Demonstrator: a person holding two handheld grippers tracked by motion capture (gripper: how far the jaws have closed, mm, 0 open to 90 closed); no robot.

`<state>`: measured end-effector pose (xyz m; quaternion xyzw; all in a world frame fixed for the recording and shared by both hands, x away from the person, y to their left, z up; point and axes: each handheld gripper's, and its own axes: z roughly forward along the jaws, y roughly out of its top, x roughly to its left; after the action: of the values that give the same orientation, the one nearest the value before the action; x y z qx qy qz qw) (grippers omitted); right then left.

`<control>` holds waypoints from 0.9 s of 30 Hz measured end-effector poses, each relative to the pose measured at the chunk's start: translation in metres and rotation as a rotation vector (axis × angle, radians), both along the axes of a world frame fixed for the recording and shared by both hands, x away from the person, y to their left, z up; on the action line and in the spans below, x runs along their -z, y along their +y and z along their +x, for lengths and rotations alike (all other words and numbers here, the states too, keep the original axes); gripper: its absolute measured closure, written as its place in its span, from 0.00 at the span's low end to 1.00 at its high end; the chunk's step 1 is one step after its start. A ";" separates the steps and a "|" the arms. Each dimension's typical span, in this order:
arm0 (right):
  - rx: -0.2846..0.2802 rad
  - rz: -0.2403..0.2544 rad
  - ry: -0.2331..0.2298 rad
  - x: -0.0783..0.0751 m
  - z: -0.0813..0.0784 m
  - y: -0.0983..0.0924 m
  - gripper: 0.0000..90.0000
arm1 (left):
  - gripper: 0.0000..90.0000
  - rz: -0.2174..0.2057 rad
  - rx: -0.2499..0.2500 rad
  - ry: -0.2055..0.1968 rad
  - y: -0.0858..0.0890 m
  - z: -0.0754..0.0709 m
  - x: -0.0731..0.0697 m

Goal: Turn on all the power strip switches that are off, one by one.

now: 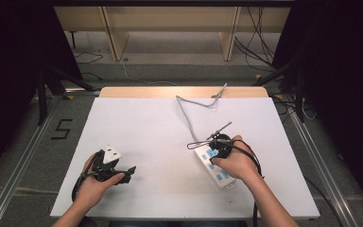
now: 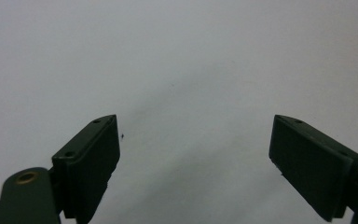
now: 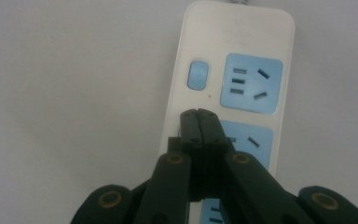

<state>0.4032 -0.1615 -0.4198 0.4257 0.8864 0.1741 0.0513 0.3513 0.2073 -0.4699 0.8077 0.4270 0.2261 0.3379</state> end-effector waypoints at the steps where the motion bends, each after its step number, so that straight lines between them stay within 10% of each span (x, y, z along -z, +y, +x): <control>1: 0.002 0.001 0.006 0.000 -0.001 -0.001 1.00 | 0.18 -0.001 -0.001 -0.001 0.000 0.000 0.000; 27: 0.001 -0.017 0.052 0.003 -0.021 -0.012 1.00 | 0.18 0.001 0.006 0.001 -0.002 0.000 0.000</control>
<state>0.3826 -0.1730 -0.4226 0.4302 0.8887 0.1554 0.0321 0.3510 0.2057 -0.4699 0.8092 0.4247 0.2250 0.3378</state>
